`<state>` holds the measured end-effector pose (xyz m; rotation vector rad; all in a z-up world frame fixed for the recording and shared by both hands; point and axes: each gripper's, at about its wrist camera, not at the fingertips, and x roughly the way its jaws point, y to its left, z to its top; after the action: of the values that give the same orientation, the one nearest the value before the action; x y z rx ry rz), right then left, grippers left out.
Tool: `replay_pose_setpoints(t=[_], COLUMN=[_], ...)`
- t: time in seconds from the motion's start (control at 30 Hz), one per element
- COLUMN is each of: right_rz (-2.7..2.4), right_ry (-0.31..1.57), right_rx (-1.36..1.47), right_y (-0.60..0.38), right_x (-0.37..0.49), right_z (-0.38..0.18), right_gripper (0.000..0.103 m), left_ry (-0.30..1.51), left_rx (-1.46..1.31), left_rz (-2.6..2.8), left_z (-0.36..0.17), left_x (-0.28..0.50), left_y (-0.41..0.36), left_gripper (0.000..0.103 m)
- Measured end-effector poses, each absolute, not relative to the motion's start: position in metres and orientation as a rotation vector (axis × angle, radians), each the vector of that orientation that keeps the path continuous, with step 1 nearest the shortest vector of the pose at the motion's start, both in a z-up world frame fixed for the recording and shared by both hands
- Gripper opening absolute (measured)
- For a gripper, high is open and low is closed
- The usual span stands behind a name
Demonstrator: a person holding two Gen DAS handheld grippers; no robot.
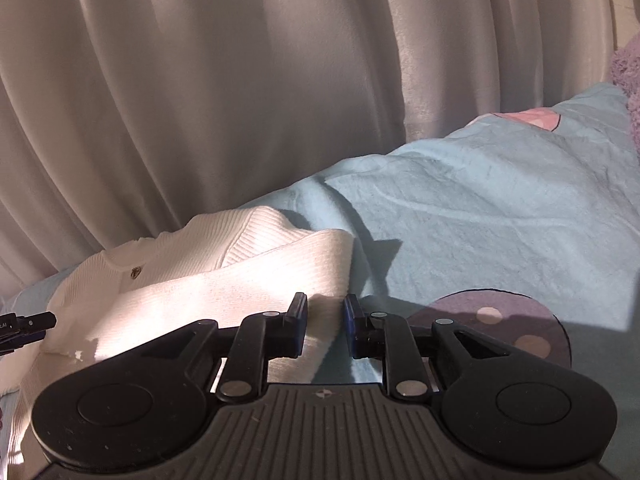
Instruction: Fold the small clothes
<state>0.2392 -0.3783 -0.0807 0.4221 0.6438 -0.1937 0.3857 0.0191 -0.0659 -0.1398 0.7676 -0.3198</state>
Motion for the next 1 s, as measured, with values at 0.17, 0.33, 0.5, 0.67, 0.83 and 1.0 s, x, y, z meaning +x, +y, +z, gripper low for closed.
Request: replay_pose_setpoints(t=[0.17,0.33,0.5,0.67,0.83,1.0], right_rz=[-0.203,-0.268,-0.294,-0.267,-0.095,-0.108], right_ry=[0.643,0.625,0.632,0.547,0.593,0.638], right_rx=[0.384,0.265,0.188,0.238,0.250,0.046], right_y=[-0.371,-0.361,-0.354,-0.357,-0.330,-0.299], right_x=[0.244,0.243,0.245,0.225,0.233,0.239], right_z=[-0.081,-0.078,-0.080,-0.062,-0.061,-0.077], right_gripper=[0.013,0.007,0.008,0.009,0.009,0.008], left_ry=[0.768,0.773,0.750,0.750,0.733,0.761], left_rx=[-0.047,-0.033,0.003,-0.017,-0.034,0.050], left_rz=[-0.319,-0.296,-0.219,-0.176,-0.293,-0.298], left_z=[-0.070,-0.067,-0.063,-0.053,-0.047,-0.065], left_x=[0.384,0.389,0.393,0.383,0.366,0.367], left_y=[0.007,0.005,0.001,0.014,-0.002,-0.024], left_gripper=[0.066,0.027,0.028,0.037,0.044,0.044])
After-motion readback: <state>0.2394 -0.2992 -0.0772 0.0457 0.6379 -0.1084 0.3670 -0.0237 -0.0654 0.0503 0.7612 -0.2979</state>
